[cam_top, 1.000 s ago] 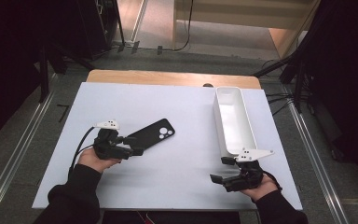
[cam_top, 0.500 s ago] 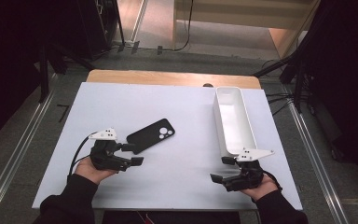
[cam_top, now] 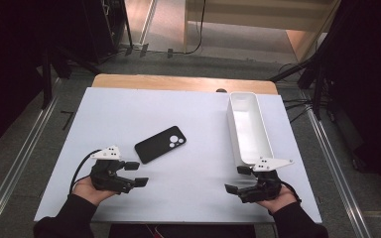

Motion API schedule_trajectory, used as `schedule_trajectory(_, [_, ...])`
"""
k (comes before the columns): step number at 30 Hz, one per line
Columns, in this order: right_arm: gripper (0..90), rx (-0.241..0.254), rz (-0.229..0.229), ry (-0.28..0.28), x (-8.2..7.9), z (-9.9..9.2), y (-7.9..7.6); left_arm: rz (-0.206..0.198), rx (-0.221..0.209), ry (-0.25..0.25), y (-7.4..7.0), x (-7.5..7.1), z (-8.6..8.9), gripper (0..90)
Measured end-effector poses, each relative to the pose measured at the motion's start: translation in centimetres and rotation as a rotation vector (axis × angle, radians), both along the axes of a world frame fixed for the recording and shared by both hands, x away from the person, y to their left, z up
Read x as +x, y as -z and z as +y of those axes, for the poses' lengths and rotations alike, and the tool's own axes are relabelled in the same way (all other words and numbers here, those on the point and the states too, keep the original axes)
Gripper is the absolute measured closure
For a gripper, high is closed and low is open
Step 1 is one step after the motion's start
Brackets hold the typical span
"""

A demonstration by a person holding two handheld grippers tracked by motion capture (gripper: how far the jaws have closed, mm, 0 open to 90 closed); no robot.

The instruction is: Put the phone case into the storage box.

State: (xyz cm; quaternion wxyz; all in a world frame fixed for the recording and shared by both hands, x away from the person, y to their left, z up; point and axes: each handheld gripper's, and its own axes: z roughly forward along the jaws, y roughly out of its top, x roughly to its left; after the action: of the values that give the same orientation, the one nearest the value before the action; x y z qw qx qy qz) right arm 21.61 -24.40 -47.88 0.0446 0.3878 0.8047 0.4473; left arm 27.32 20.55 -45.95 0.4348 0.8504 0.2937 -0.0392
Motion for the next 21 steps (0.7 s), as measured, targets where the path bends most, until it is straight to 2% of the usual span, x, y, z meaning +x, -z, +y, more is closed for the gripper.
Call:
schedule_trajectory(11, [14.4, -0.002, 0.002, -0.001, -0.02, 0.04, 0.00, 0.008, 0.000, -0.007, 0.21, 0.00, 0.23, 26.2])
schedule_trajectory(21, [14.4, -0.001, -0.001, -0.003, -0.02, 0.07, 0.01, -0.023, 0.005, -0.037, -0.18, 0.41, 0.47, 26.2])
